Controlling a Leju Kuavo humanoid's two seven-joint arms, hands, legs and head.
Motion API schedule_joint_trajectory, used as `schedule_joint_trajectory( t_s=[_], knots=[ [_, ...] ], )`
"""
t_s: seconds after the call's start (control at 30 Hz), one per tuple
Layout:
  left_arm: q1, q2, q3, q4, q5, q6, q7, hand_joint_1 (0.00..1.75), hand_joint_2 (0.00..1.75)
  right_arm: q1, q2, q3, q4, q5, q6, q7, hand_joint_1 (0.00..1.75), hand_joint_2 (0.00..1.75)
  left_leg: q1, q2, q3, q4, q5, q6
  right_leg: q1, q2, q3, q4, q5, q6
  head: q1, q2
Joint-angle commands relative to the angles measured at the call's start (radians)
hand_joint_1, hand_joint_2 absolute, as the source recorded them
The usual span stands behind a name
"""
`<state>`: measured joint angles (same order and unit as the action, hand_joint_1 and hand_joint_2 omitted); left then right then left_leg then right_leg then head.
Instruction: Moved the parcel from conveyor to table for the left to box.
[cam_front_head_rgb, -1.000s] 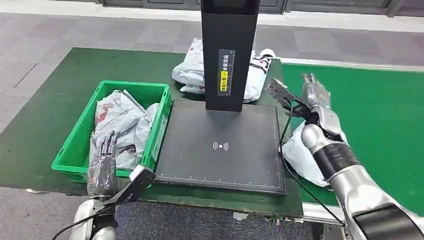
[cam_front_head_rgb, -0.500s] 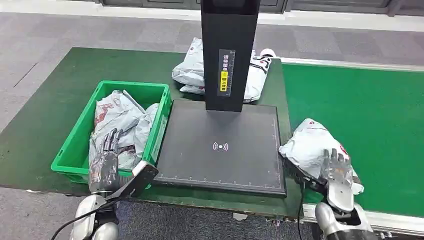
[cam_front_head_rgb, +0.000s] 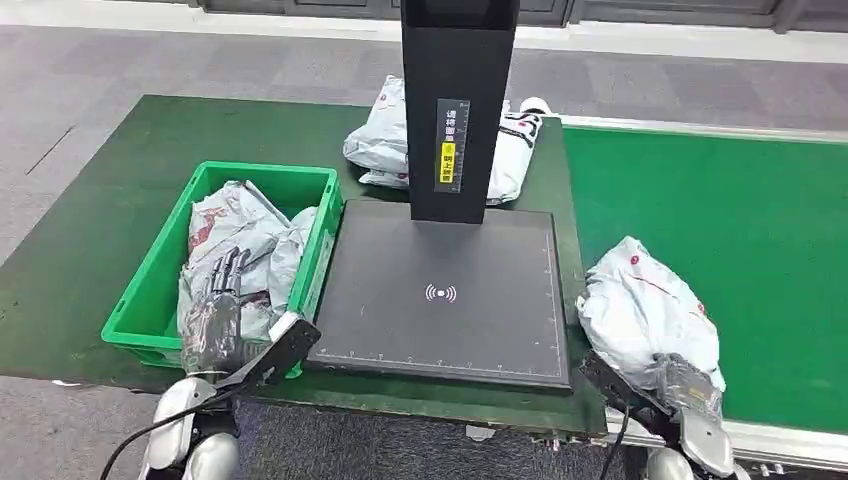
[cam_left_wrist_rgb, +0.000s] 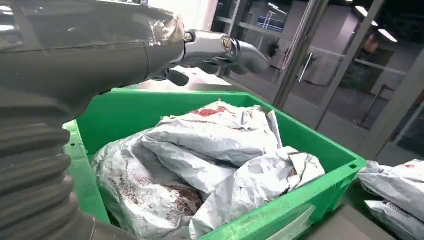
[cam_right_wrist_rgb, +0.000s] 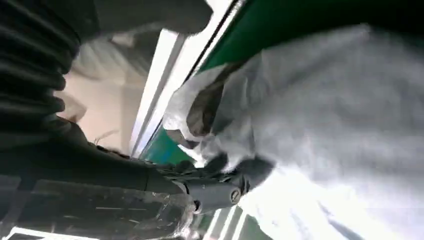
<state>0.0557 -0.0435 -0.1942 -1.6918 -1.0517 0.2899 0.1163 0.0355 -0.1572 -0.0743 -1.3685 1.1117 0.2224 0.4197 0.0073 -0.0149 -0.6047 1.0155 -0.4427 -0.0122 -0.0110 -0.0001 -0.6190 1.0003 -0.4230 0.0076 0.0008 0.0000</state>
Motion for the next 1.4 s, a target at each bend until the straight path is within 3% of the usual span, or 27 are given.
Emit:
schedule_joint_trajectory(
  t_s=[0.03, 0.57, 0.73, 0.9, 0.93, 0.97, 1.07, 1.4],
  knots=[
    [-0.062, 0.003, 0.001, 0.076, 0.005, -0.015, 0.002, 0.0, 1.75, -0.116, 0.072, -0.139, 0.247, -0.04, -0.027, -0.045, 1.75, 1.75, 0.0, 0.001, 0.006, -0.003, 0.0, 0.0, 0.0, 0.0, 0.006, -0.003, 0.0, 0.0, 0.0, 0.0],
    [-0.072, -0.001, 0.005, 0.087, 0.026, -0.012, -0.007, 0.0, 1.75, -0.163, 0.064, -0.076, 0.28, -0.012, -0.007, -0.061, 1.75, 1.75, 0.0, 0.005, 0.008, -0.004, -0.001, 0.0, 0.0, 0.003, 0.007, -0.004, 0.0, -0.001, 0.0, 0.0],
    [-0.056, 0.001, 0.014, 0.069, 0.025, -0.005, -0.008, 0.0, 1.75, -0.221, 0.073, -0.103, 0.303, -0.03, -0.116, -0.109, 1.75, 1.75, 0.0, 0.004, 0.005, -0.002, -0.001, 0.0, 0.0, 0.003, 0.004, -0.002, 0.0, -0.001, 0.0, 0.0],
    [-0.008, -0.012, 0.038, 0.019, 0.008, -0.008, -0.01, 0.0, 1.75, -0.239, 0.089, -0.124, 0.151, -0.05, -0.244, -0.116, 1.75, 1.75, -0.001, 0.006, 0.002, -0.001, -0.001, 0.0, -0.001, 0.005, 0.0, 0.0, 0.001, -0.001, 0.0, 0.0],
    [-0.001, -0.016, 0.04, 0.013, 0.003, -0.009, -0.011, 0.0, 1.75, -0.231, 0.093, -0.126, 0.105, -0.042, -0.273, -0.119, 0.09, 1.75, -0.001, 0.007, 0.004, -0.001, -0.002, 0.0, 0.0, 0.005, 0.002, 0.0, 0.0, -0.001, 0.0, 0.0],
    [0.007, -0.022, 0.041, 0.007, -0.001, -0.009, -0.013, 0.0, 1.75, -0.217, 0.099, -0.128, 0.039, -0.032, -0.316, -0.129, 0.0, 1.75, -0.001, 0.005, 0.002, -0.001, -0.001, 0.0, -0.001, 0.004, 0.001, 0.001, 0.0, -0.001, 0.0, 0.0],
    [-0.001, -0.026, 0.038, 0.026, -0.003, -0.011, -0.014, 0.0, 1.75, -0.182, 0.103, -0.129, -0.063, -0.031, -0.339, -0.135, 0.0, 1.75, -0.001, 0.004, 0.003, -0.001, -0.001, 0.0, -0.001, 0.003, 0.002, 0.001, -0.001, -0.001, 0.0, 0.0],
    [-0.033, -0.022, 0.026, 0.068, -0.004, -0.008, -0.018, 0.0, 1.75, -0.139, 0.098, -0.122, -0.123, 0.0, -0.409, -0.14, 0.0, 1.75, 0.0, 0.001, 0.002, -0.001, 0.0, 0.0, 0.0, 0.0, 0.001, 0.0, -0.001, -0.001, 0.0, 0.0]
  ],
)
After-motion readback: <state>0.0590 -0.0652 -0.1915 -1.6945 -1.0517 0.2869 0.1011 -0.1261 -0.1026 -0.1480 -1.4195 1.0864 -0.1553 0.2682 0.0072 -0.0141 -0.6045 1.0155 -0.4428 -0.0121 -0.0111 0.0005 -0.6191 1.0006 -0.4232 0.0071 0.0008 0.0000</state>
